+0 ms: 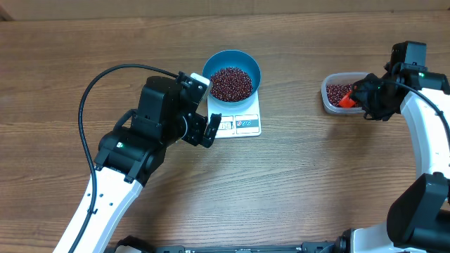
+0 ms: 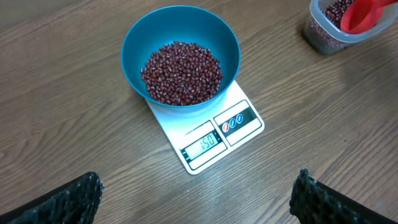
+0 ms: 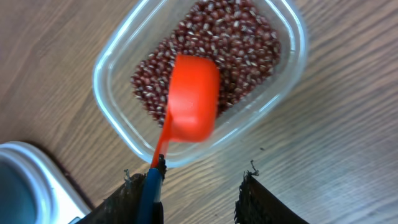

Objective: Scoop item into bowl and weigh 150g on scale
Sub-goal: 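Lower the red cup into the tub and release it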

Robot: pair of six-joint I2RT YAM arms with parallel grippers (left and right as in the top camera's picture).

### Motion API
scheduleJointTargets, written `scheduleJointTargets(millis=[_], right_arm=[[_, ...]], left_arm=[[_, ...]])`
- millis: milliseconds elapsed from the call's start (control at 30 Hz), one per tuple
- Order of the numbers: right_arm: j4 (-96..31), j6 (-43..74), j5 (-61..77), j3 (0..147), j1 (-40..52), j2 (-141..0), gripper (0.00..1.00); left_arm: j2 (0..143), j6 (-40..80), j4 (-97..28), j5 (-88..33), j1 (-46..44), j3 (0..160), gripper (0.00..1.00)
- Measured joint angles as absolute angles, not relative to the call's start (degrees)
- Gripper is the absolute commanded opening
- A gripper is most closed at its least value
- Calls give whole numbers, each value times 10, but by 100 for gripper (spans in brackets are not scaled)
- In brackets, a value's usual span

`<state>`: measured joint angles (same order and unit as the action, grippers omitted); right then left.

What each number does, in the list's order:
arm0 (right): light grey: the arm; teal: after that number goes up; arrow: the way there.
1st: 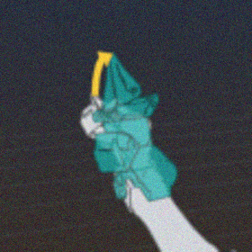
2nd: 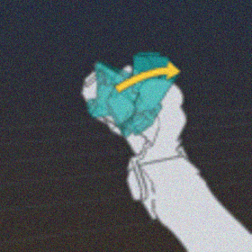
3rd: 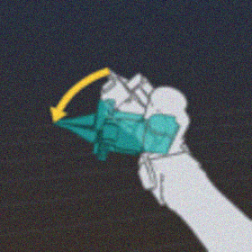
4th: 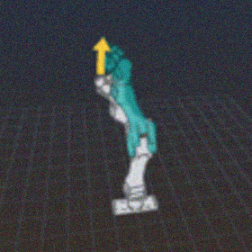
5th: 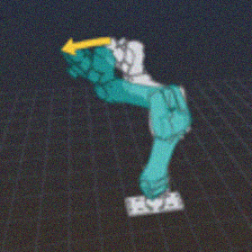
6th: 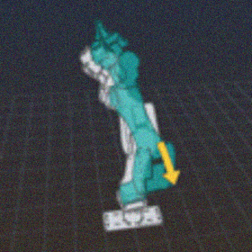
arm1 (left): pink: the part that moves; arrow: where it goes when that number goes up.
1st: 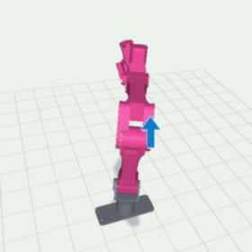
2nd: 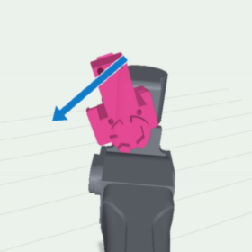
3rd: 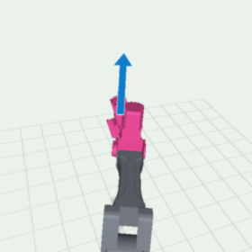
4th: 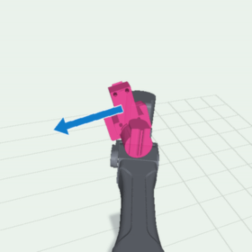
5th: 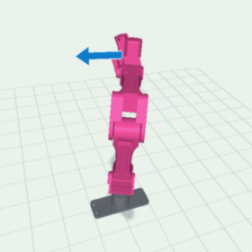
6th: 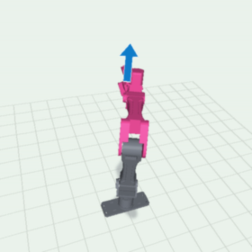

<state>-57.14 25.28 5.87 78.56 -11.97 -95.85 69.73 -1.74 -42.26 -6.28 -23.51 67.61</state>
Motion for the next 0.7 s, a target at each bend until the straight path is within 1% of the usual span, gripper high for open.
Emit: scheduleJointTargets(millis=[167,433,600,700], right_arm=[[-592,252,41,786,-120,-959,47],[-618,252,30,786,-120,-959,52],[-618,252,19,786,-120,-959,56],[-609,252,15,786,-120,-959,63]], left_arm=[[698,-17,-422,-63,-235,676,100],[698,-17,-422,-63,-235,676,100],[698,-17,-422,-63,-235,676,100],[698,-17,-422,-63,-235,676,100]])
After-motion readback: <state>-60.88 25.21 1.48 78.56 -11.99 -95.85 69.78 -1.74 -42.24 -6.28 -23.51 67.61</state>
